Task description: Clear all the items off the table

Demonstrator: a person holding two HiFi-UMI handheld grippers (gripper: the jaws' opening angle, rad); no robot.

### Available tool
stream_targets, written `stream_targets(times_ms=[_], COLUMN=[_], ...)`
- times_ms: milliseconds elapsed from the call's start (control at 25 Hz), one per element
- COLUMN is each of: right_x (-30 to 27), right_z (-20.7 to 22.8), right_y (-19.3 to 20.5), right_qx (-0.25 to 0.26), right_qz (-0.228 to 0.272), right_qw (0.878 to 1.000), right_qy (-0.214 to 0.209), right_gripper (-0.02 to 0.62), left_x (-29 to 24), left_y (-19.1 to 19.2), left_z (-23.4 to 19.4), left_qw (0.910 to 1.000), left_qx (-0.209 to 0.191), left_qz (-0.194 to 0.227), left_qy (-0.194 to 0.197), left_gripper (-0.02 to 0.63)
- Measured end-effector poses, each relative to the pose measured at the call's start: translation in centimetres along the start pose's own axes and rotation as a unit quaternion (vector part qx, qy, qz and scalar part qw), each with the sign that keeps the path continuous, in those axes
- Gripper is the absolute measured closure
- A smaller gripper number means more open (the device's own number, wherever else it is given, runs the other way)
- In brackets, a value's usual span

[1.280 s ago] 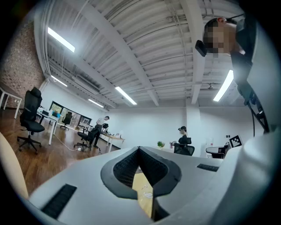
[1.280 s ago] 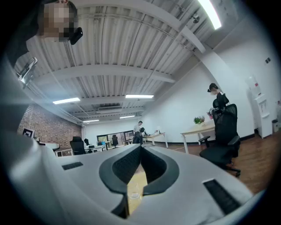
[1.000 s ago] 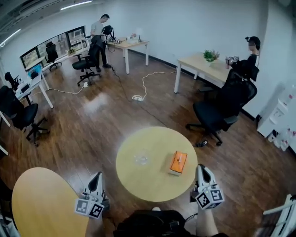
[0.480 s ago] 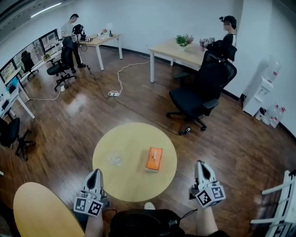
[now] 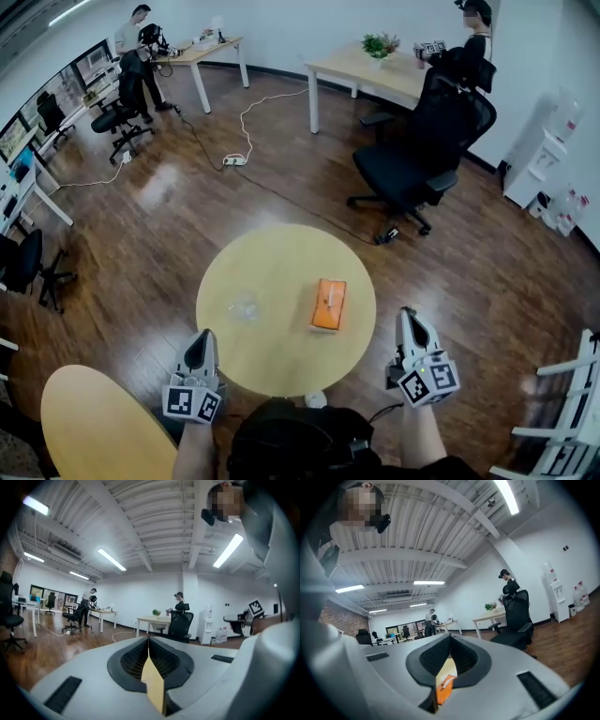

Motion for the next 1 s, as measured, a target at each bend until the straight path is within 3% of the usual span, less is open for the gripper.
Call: stream_targets(times_ms=[160,200,240,360,440,560,720,1000], right_x=[-1.6,-2.0,-2.5,-3.9,-4.9,-6.1,-6.2,-5.2], right_z=[-1.3,-1.6,-1.9,-3.1,-4.3,-5.6,-6.0,-4.8], right_y=[1.6,2.1,2.4,3.1,3.7,5.4,7.9,9.5], right_qx=[0.007,0.006,0.005,0.008,0.01,0.002,0.01,0.001], right_qz=[-0.035,-0.045,-0.052,-0.051,-0.045,-0.054,-0.09,-0.108], right_qw=[0.999,0.999,0.999,0.999,0.999,0.998,0.996,0.994], right_qy=[-0.008,-0.009,-0.009,-0.004,-0.004,-0.011,-0.008,0.029], right_gripper=[0.591,0.591,0.591,0.591,0.591,0.591,0.591,0.591], left_x=[-1.1,-1.4,-1.8,-3.5,-4.8,-6.7,-8.3,-10.5], left_y=[3.1,3.9,4.6,7.2,9.6,13.6,16.9,19.0], left_z=[-1.6,-2.0,-2.5,-3.4,-4.1,-5.5,-6.9,-6.5], left_qw=[0.999,0.9988,0.9985,0.9969,0.9946,0.9912,0.9889,0.9902], left_qx=[-0.027,-0.026,-0.027,-0.036,-0.046,-0.058,-0.047,-0.048], left_qz=[-0.031,-0.037,-0.042,-0.066,-0.09,-0.113,-0.12,-0.116], left_qy=[-0.019,-0.022,-0.025,-0.023,-0.02,-0.039,-0.075,-0.061], left_gripper=[0.591,0.533,0.515,0.512,0.468,0.448,0.45,0.475])
Point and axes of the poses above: the fingertips, and each gripper's own axes: x backward along the fingers, z to its right, y out of its underside, the point moved 4 cm from there along x, backward along the fingers, and after that the axes turned 8 degrees about -y, right-handed, at the moved point
